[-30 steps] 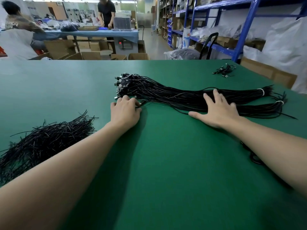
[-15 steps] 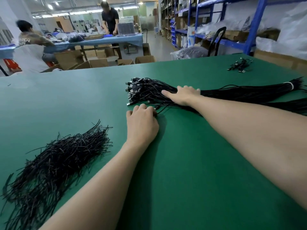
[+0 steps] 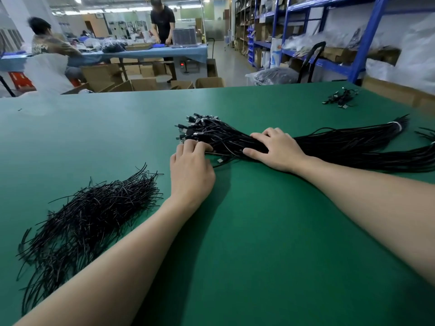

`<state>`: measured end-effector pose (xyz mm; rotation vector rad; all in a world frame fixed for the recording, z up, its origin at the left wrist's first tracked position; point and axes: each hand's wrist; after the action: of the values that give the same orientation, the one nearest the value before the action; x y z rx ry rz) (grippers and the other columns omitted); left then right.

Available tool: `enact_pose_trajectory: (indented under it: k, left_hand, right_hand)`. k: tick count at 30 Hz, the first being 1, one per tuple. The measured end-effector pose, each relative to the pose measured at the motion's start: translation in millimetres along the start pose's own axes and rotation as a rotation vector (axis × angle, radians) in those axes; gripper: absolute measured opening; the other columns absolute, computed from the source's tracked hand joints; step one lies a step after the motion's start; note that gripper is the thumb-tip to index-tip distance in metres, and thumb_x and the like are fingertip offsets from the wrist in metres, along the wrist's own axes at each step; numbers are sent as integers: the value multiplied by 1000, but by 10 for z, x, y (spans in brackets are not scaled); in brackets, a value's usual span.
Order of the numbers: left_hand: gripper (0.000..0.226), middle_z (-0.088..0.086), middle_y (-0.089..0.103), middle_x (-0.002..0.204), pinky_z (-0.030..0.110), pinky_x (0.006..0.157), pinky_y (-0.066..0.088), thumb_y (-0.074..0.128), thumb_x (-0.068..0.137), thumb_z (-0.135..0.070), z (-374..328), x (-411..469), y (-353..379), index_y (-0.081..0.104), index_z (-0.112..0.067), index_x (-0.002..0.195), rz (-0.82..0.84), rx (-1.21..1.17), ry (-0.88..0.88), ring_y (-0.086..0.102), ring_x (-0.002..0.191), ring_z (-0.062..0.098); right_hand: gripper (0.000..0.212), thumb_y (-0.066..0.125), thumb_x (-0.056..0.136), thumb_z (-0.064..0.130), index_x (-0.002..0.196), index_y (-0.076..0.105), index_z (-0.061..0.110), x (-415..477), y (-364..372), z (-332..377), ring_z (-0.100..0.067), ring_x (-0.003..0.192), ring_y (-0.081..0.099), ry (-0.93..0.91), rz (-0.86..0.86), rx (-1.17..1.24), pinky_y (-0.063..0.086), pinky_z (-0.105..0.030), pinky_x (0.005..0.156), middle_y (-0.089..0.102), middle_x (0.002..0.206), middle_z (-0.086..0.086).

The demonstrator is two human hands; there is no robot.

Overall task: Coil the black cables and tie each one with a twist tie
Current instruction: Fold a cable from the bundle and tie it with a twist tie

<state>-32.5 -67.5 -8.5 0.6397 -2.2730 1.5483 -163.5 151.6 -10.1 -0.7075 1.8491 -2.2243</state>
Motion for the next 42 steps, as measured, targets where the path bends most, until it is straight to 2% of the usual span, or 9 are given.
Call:
enact_pose_trajectory:
  k: [5, 9, 16, 22, 26, 31, 35, 38, 42]
  left_hand:
    - [42, -3, 54, 138, 42, 104, 37, 61, 96, -16, -31, -22, -85, 61, -30, 136, 40, 100, 255, 44, 129, 27]
    - [20, -8, 65, 122, 41, 97, 38, 70, 92, -31, -141, -108, -129, 75, -36, 110, 65, 173, 447, 53, 120, 23]
    - [10, -4, 71, 100, 37, 97, 38, 64, 96, -27, -365, -43, -354, 74, -26, 96, -93, 110, 531, 65, 100, 25]
    - [15, 3, 62, 94, 33, 59, 40, 60, 100, -27, -747, 60, -854, 73, -22, 104, -68, 39, 632, 62, 76, 30]
    - [26, -6, 66, 107, 36, 62, 49, 45, 106, -37, -773, -3, -1026, 69, -29, 115, 42, 150, 565, 66, 86, 27]
    - [27, -4, 72, 107, 37, 71, 52, 49, 105, -34, -593, -127, -1309, 74, -25, 111, 2, 75, 414, 66, 90, 27]
    - [20, -9, 63, 70, 25, 48, 31, 58, 102, -27, -339, -178, -1739, 76, -22, 104, -193, -237, 150, 45, 48, 5]
    - [19, -9, 53, 59, 30, 53, 28, 59, 97, -37, -131, -301, -2115, 76, -31, 100, -325, -546, 8, 34, 50, 10]
    - [19, -5, 41, 61, 32, 55, 24, 60, 94, -42, -206, -686, -2184, 77, -44, 85, -271, -835, -114, 32, 58, 18]
  right_hand:
    - [95, 21, 78, 93, 147, 47, 32, -315, -86, -46, -20, 125, 44, -106, 15, 41, 36, -41, 106, 53, 130, -1]
    - [87, 24, 85, 86, 149, 45, 32, -561, -179, -54, -17, 126, 44, -181, 36, 44, 36, -41, 110, 53, 132, 2]
    - [96, 9, 77, 94, 159, 5, 44, -975, -354, 148, -18, 153, 16, -112, 64, 16, 10, -47, 124, 18, 167, -3]
    - [88, 47, 91, 71, 161, 11, 32, -1098, -265, 282, -18, 154, 16, 130, -57, 101, 8, -46, 125, 22, 166, -4]
    - [88, 49, 89, 74, 159, 19, 30, -1110, -216, 231, -19, 154, 14, 266, -157, 55, 7, -51, 125, 26, 165, -3]
    - [129, 60, 69, 86, 160, 1, 16, -1088, -229, 165, -22, 156, -6, 438, -185, 163, 2, -48, 125, 1, 169, -9]
    - [147, 63, 59, 89, 159, -14, 13, -1079, -179, 148, -24, 156, -11, 514, -207, 202, 1, -47, 126, -14, 168, -9]
    - [149, 64, 59, 89, 158, -14, 12, -1064, -171, 141, -25, 156, -10, 537, -187, 230, 2, -47, 125, -12, 168, -11]
    - [127, 76, 72, 68, 159, 6, 7, -1171, -269, 253, -29, 155, 7, 529, -299, 219, 13, -46, 123, 8, 167, -15]
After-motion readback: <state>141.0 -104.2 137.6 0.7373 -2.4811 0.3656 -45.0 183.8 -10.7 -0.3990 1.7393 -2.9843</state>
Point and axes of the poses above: each hand's wrist, its own x-axis towards the middle knuckle, its own y-axis out of the palm, z = x × y
